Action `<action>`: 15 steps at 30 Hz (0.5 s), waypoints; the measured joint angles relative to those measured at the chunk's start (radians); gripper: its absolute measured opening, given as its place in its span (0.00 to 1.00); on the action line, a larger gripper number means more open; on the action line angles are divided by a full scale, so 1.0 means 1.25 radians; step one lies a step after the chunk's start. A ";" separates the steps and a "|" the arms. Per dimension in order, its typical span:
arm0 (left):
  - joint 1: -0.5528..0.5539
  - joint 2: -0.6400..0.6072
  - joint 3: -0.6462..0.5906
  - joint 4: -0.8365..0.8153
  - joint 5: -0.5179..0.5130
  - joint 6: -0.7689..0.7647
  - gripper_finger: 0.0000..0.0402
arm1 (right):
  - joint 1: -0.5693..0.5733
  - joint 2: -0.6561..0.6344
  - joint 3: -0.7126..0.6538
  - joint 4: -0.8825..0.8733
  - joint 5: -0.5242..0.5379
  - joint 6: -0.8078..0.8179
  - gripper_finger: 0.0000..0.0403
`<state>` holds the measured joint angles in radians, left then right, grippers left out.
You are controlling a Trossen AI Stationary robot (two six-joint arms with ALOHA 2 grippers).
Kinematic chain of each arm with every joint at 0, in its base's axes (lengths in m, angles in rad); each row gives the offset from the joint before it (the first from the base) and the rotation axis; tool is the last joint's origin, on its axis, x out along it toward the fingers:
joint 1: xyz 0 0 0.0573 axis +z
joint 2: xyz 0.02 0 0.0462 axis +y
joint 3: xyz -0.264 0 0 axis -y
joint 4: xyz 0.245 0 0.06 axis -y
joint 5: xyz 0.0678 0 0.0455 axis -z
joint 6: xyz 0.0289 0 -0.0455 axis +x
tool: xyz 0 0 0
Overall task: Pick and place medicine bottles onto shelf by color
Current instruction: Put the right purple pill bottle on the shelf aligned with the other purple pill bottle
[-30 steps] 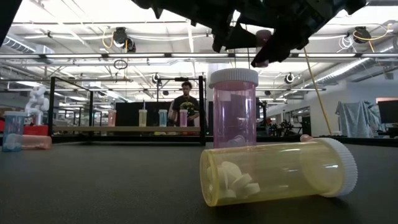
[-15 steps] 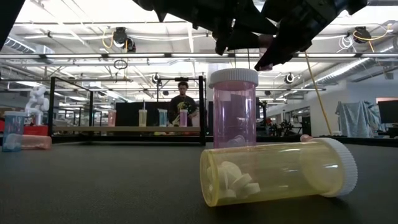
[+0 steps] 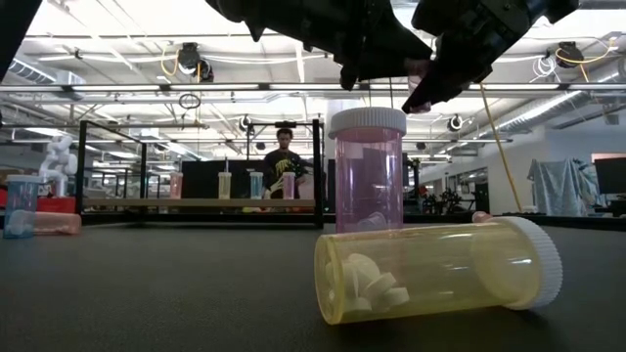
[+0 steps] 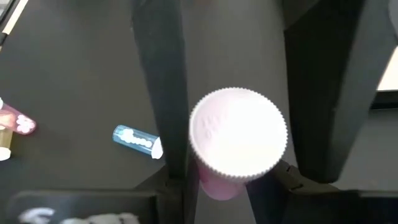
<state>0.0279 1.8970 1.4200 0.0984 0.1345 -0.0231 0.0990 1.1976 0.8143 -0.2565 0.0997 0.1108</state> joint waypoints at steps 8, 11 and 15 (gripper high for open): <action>0.002 0.000 0.000 -0.004 0.005 0.002 0.31 | -0.002 0.000 0.000 -0.003 0.001 0.000 0.25; 0.004 0.000 0.000 -0.004 0.005 0.002 0.30 | -0.011 0.000 0.000 -0.003 0.001 0.000 0.25; 0.011 -0.002 0.000 -0.005 0.004 -0.016 0.32 | -0.029 0.000 0.000 -0.003 0.000 0.031 0.27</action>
<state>0.0411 1.8949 1.4197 0.0923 0.1396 -0.0426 0.0633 1.1976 0.8143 -0.2604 0.0995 0.1491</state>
